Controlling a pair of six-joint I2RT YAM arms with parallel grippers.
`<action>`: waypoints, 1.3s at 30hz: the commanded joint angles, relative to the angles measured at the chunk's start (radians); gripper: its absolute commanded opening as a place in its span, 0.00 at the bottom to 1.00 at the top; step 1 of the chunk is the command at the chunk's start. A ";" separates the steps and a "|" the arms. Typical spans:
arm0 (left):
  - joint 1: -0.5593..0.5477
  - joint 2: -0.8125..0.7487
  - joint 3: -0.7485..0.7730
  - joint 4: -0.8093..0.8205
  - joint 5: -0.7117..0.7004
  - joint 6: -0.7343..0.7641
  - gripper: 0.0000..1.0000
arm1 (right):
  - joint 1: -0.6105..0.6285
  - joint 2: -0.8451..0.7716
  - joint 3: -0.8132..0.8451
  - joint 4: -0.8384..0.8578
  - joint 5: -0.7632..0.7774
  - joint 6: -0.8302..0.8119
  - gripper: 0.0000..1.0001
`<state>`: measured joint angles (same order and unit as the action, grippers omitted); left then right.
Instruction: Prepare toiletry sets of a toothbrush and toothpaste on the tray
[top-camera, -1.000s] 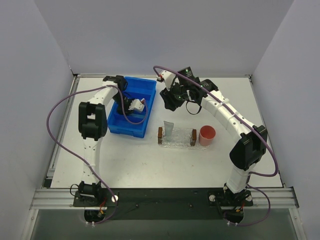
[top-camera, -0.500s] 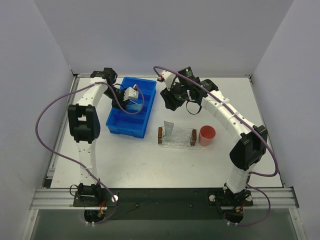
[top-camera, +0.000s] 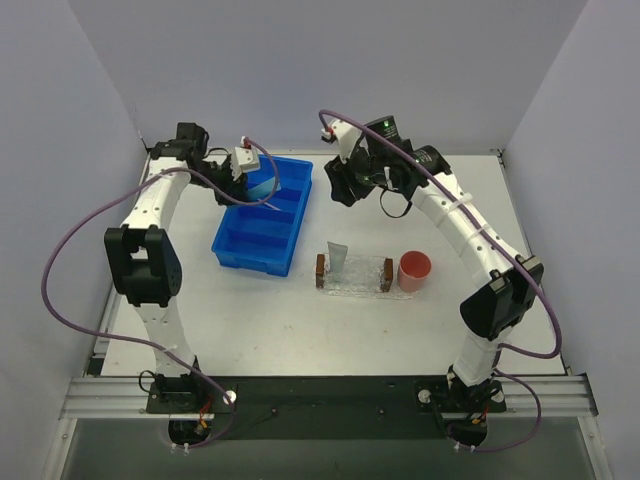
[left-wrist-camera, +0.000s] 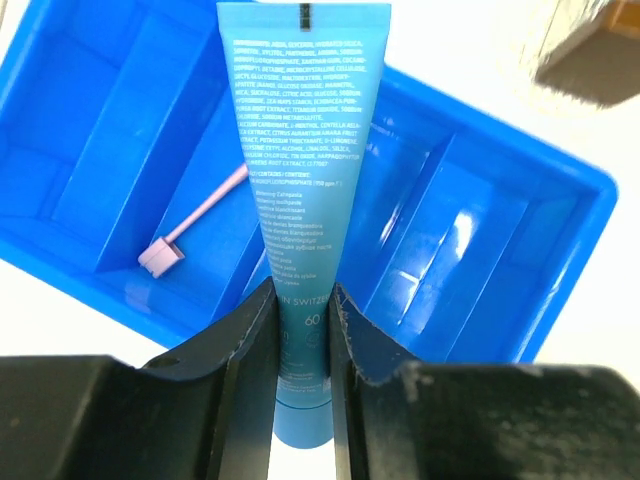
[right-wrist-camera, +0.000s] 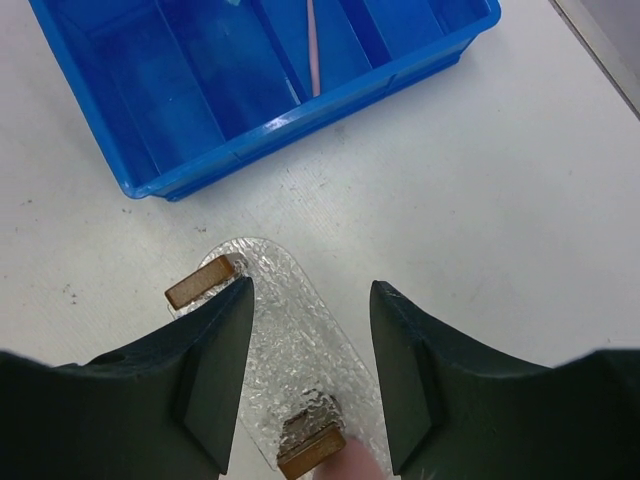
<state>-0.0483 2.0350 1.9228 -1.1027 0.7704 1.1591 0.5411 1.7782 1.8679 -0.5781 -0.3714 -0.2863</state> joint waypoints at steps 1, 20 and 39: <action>-0.002 -0.157 -0.097 0.289 0.112 -0.318 0.11 | -0.021 -0.023 0.072 -0.049 -0.063 0.082 0.46; -0.200 -0.493 -0.424 0.744 -0.256 -0.639 0.06 | -0.066 0.030 0.258 -0.069 -0.311 0.374 0.62; -0.357 -0.592 -0.446 0.693 -0.434 -0.483 0.04 | -0.110 0.125 0.318 0.012 -0.439 0.552 0.61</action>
<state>-0.3820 1.4883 1.4757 -0.4381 0.3717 0.6312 0.4332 1.9121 2.1475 -0.6197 -0.7506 0.2245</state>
